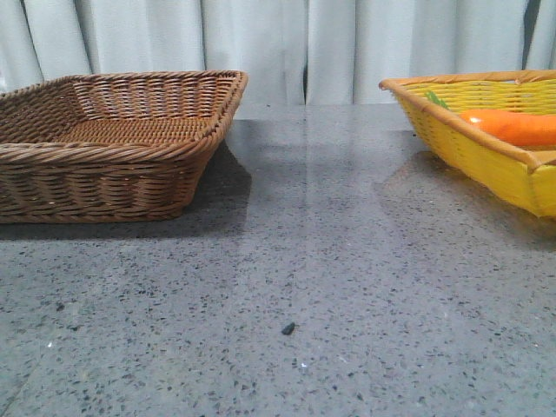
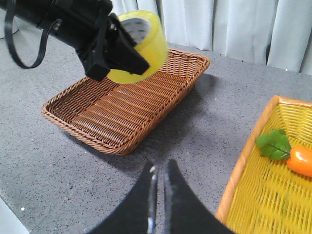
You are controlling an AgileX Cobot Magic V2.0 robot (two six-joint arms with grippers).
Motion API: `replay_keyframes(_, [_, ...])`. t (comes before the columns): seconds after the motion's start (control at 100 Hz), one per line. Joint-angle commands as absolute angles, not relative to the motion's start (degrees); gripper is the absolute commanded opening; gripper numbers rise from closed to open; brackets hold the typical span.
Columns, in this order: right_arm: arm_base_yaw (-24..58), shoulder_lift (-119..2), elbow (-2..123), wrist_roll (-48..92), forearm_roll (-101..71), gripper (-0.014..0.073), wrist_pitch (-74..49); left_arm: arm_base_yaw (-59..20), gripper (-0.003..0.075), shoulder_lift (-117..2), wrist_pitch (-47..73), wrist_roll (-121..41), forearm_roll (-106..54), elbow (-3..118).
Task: Transfer tape with both arms
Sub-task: 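Lift the tape with the left gripper and lower it into the brown basket, then open the left gripper and raise it out of the brown basket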
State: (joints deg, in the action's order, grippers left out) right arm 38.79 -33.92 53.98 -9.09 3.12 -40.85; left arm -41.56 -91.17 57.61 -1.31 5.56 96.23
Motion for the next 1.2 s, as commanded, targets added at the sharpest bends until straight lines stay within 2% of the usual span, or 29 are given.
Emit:
replay_keyframes(0.0, [38.4, -33.9, 55.5, -8.8, 3.9, -0.0074, -36.9, -39.0, -0.0020, -88.6, 55.8, -0.8, 4.9, 95.8])
replay_keyframes(0.37, [38.4, -33.9, 55.5, -8.8, 3.8, -0.0074, -36.9, -34.9, -0.0020, -88.6, 46.4, -0.8, 2.4, 80.8])
replay_keyframes(0.63, [38.4, -33.9, 55.5, -8.8, 3.8, -0.0074, -36.9, -34.9, -0.0013, -89.3, 43.0, -0.8, 2.1, 77.3])
replay_keyframes(0.71, [38.4, -33.9, 55.5, -8.8, 3.7, -0.0074, -36.9, -34.9, 0.0036, -89.4, 43.0, -0.8, 2.1, 77.3])
replay_keyframes(0.85, [38.4, -33.9, 55.5, -8.8, 3.7, -0.0074, -36.9, -34.9, 0.0221, -89.8, 43.0, -0.8, 2.1, 77.3])
replay_keyframes(0.91, [38.4, -33.9, 55.5, -8.8, 3.7, -0.0074, -36.9, -34.9, 0.0278, -89.8, 43.0, -0.8, 2.1, 77.3])
replay_keyframes(1.11, [38.4, -33.8, 55.5, -8.8, 3.7, -0.0074, -37.3, -34.9, 0.0293, -88.8, 45.1, -0.7, 2.2, 77.5])
replay_keyframes(1.19, [38.4, -32.9, 55.5, -8.8, 4.2, -0.0073, -37.4, -34.9, 0.0262, -86.8, 45.4, -0.7, 1.0, 77.5])
